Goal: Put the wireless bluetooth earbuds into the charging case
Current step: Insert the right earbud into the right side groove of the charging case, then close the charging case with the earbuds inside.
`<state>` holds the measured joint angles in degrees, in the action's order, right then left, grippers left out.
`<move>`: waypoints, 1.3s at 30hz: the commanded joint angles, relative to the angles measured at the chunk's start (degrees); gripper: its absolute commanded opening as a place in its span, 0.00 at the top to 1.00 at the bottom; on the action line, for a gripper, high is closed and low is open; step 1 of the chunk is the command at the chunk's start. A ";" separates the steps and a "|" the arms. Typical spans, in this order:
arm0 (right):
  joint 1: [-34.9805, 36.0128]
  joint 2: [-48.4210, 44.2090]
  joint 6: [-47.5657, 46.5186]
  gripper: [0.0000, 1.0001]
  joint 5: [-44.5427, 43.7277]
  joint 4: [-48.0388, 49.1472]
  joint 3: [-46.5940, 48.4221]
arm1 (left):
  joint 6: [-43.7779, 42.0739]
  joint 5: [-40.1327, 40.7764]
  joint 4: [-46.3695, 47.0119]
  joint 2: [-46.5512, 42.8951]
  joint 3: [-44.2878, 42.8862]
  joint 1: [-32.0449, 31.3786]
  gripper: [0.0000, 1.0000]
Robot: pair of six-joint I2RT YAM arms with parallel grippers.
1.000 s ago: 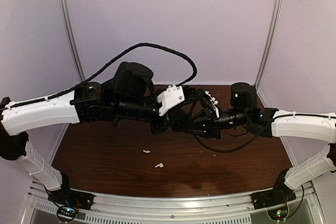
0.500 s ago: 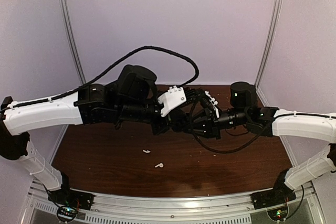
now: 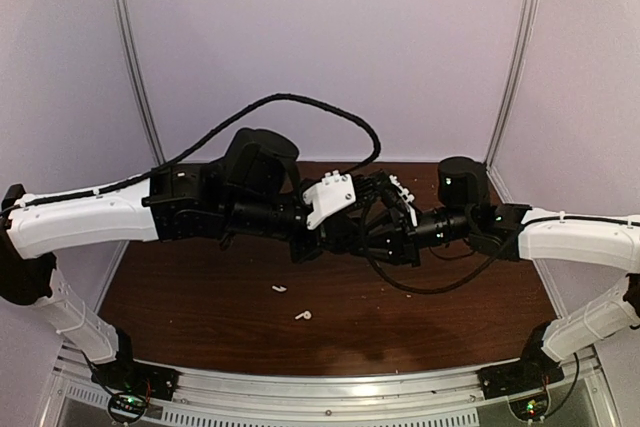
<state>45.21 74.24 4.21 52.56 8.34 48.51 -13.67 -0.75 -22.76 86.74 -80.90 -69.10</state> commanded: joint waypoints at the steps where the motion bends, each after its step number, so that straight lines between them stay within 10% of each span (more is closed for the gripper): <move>1: -0.04 -1.97 -0.52 1.00 -1.49 3.45 2.20 | -1.17 -4.42 0.39 -1.22 1.64 -1.03 1.00; 31: -0.04 -5.61 -0.49 1.00 -1.29 5.15 -3.20 | 7.76 3.10 4.76 -10.80 5.01 0.59 0.85; 39: -0.04 -6.69 -1.33 1.00 -1.08 8.46 -2.74 | 16.70 -7.19 6.60 -14.05 9.28 6.99 0.64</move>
<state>45.25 68.69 3.90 51.62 13.15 44.82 -3.70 -0.58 -20.23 74.56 -73.73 -65.84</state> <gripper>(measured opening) 0.237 0.302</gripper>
